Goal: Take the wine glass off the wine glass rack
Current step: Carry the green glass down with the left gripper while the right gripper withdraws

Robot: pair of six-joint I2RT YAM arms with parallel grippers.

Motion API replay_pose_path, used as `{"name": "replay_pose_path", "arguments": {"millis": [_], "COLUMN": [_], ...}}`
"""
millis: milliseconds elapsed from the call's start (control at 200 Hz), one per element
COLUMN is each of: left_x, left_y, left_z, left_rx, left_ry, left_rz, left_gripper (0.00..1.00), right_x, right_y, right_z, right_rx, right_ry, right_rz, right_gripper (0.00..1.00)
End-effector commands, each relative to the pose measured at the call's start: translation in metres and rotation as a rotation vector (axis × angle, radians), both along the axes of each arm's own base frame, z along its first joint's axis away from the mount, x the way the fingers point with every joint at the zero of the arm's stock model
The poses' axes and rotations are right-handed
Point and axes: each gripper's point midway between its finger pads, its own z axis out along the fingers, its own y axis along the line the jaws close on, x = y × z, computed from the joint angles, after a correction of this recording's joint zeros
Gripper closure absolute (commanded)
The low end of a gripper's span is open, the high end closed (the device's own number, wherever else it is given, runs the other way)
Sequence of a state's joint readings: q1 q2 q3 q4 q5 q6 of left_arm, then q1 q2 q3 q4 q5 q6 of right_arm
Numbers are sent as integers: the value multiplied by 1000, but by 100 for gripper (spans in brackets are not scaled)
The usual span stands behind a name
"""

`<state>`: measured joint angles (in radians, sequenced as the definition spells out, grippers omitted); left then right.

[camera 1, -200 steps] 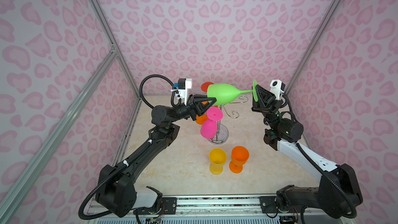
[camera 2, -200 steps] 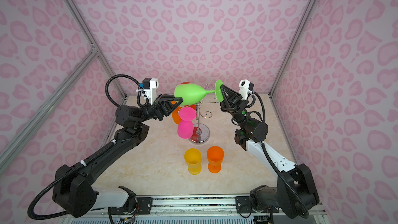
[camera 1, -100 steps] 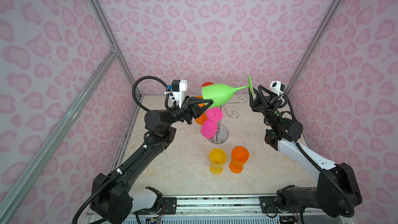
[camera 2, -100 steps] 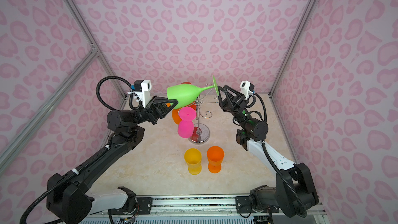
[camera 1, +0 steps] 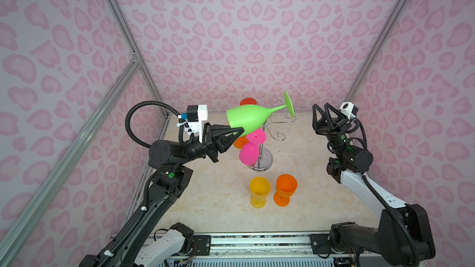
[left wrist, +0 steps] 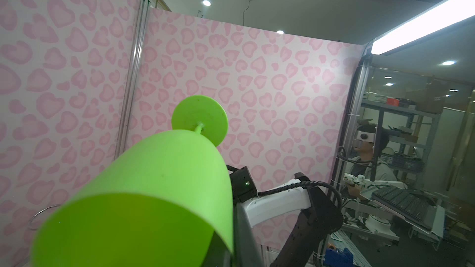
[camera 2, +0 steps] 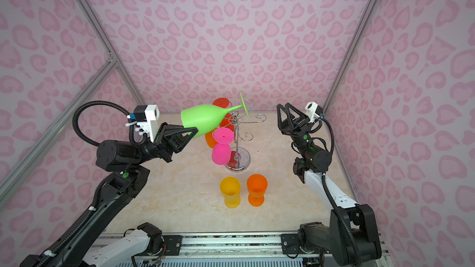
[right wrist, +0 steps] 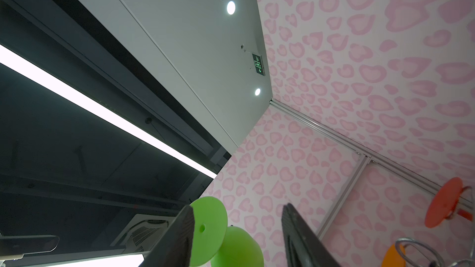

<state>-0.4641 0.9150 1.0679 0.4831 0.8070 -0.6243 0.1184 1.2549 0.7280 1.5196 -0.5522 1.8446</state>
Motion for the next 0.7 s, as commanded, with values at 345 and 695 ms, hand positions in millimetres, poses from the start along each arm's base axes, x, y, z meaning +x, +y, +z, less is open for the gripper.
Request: {"name": "replay_pose_path", "arguments": {"millis": [345,695], "left_x": [-17,47], "left_y": [111,156], "left_z": [-30,-105], "left_rx": [233,520], "left_ry": [110,435], "left_rz": [697,1071], "left_gripper": [98,98], "right_x": [16,26], "right_y": [-6,-3], "right_z": [-32,-47], "right_rx": [-197,-324], "right_ry": [119,199], "right_rz": [-121,-175], "right_gripper": [46,46]}}
